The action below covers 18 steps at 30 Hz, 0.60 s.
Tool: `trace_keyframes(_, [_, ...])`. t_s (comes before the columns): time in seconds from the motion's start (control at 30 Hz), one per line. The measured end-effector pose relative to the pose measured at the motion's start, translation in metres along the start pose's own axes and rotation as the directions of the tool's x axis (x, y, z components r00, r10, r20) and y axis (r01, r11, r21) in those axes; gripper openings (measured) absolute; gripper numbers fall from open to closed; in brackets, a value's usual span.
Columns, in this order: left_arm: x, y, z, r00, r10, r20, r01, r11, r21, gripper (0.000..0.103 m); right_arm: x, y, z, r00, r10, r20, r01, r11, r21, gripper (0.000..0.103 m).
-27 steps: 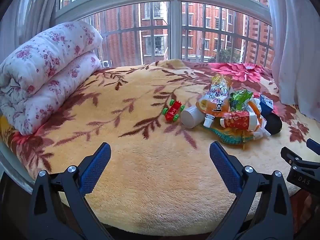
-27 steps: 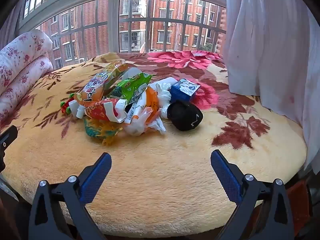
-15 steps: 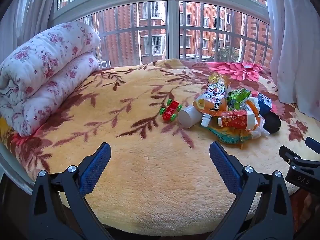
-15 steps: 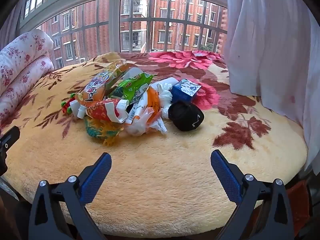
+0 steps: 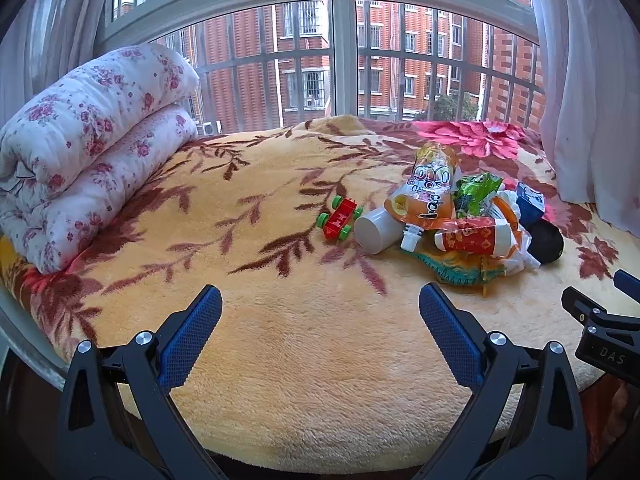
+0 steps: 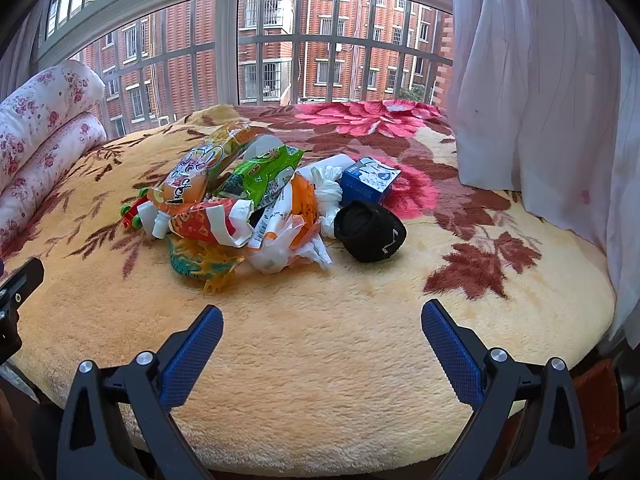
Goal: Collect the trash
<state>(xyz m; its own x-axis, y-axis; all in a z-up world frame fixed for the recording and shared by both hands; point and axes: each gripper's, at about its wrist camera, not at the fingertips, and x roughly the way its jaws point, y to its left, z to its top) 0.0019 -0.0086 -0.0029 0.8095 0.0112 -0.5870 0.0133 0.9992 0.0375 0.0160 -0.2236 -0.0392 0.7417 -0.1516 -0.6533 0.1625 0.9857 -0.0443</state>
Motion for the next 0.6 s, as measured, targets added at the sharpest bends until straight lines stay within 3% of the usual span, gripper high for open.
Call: trace_keyframes(0.6, [0.0059, 0.0012, 0.0015, 1.000, -0.004, -0.016, 0.004, 1.000, -0.006, 0.096, 0.0026, 0.0025, 0.0041, 1.000, 0.008, -0.003, -0.008, 1.000, -0.004, 0.098])
